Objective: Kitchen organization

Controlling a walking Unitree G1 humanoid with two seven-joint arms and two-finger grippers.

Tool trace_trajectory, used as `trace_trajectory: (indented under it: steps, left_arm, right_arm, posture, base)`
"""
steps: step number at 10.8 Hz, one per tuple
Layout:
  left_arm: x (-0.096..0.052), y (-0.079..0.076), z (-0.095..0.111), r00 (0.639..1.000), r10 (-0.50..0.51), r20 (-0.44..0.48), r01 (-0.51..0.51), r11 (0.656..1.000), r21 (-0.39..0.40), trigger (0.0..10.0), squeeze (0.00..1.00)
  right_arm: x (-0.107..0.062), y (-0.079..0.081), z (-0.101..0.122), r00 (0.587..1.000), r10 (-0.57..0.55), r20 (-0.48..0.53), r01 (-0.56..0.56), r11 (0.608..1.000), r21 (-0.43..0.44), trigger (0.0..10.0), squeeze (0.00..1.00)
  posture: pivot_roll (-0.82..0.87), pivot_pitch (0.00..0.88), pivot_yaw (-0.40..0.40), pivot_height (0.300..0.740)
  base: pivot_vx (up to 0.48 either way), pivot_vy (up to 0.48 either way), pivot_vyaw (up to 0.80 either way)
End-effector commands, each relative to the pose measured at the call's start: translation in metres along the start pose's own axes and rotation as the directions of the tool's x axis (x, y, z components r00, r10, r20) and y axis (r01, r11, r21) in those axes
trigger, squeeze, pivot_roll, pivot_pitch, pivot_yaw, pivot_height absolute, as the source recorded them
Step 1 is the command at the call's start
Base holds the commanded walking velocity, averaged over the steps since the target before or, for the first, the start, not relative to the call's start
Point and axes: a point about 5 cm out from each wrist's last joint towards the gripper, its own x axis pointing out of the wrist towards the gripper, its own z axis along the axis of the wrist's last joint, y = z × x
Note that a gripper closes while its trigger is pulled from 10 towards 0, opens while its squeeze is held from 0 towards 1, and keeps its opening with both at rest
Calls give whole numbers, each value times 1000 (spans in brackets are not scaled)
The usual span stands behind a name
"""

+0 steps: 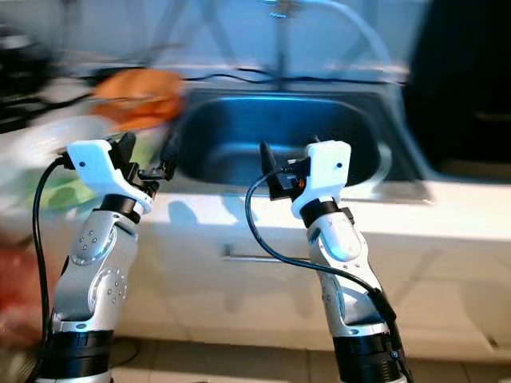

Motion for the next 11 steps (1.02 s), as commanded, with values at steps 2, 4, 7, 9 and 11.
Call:
trace_trajectory:
  steps: [2, 4, 7, 9, 11]
  left_arm:
    - [1, 0, 2, 1000, 0, 7, 0, 1000, 21, 10000, 0]
    - [2, -2, 4, 1000, -3, 18, 2, 1000, 28, 10000, 0]
    - [6, -3, 17, 997, -26, 70, 23, 999, 45, 10000, 0]
    - [8, 1, 29, 991, -8, 134, -2, 997, 73, 10000, 0]
    - [7, 3, 30, 990, 3, 140, -14, 997, 77, 10000, 0]
  right_arm:
    - [1, -1, 2, 1000, -5, 7, 5, 1000, -4, 10000, 0]
    - [1, -1, 2, 1000, -6, 7, 6, 1000, -5, 10000, 0]
    - [3, -3, 2, 1000, -12, 15, 12, 1000, 0, 10000, 0]
    - [3, -3, 6, 999, -14, 37, 14, 1000, 8, 10000, 0]
    - [4, -3, 5, 999, -10, 36, 10, 1000, 10, 10000, 0]
  posture:
    - [50, 6, 60, 740]
    - [50, 6, 60, 740]
    - [53, 0, 62, 740]
    - [55, 0, 62, 740]
    - [56, 0, 62, 740]
  base:
    - [0, 0, 494]
    - [0, 0, 541]
    - [0, 0, 0]
    - [0, 0, 0]
    - [266, 0, 0]
